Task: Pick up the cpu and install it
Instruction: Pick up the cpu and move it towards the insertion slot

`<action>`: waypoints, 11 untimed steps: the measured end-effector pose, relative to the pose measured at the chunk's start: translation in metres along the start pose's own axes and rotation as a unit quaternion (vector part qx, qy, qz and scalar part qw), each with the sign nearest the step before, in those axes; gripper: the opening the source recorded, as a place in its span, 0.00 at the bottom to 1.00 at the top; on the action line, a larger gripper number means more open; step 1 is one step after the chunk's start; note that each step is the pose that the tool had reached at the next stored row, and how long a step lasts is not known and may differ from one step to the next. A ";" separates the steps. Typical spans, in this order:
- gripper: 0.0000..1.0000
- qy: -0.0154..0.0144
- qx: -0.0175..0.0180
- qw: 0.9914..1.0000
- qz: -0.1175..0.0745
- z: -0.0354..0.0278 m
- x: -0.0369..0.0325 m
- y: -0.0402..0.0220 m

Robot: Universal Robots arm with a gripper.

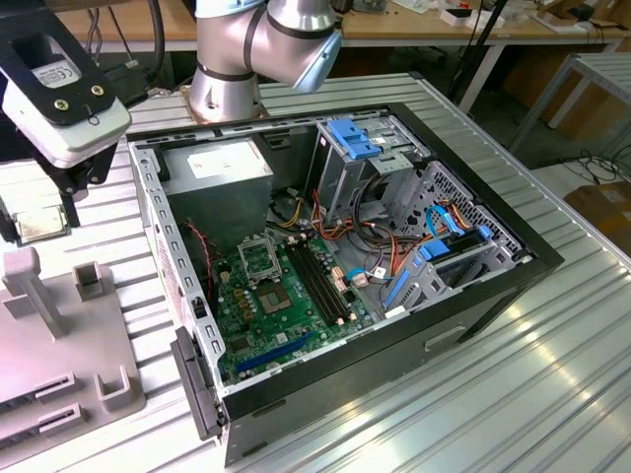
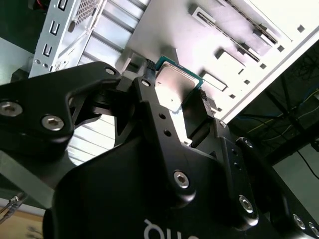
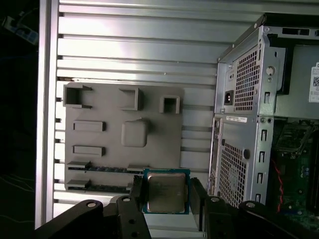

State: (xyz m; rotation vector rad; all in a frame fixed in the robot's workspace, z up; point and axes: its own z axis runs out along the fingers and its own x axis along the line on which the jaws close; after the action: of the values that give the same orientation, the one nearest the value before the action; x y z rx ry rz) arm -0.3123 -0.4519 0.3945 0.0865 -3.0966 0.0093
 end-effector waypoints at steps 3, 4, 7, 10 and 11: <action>0.47 0.000 0.000 1.000 0.000 -0.0002 -0.0047 -0.0003; 0.47 0.000 0.000 1.000 0.000 -0.0003 -0.0066 -0.0004; 0.47 0.000 0.000 1.000 0.000 -0.0005 -0.0116 -0.0007; 0.47 0.000 0.000 1.000 0.000 -0.0007 -0.0167 -0.0009; 0.47 0.000 0.000 1.000 0.000 -0.0008 -0.0181 -0.0010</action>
State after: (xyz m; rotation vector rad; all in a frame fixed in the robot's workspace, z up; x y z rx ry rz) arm -0.2942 -0.4520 0.3945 0.0865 -3.0967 0.0093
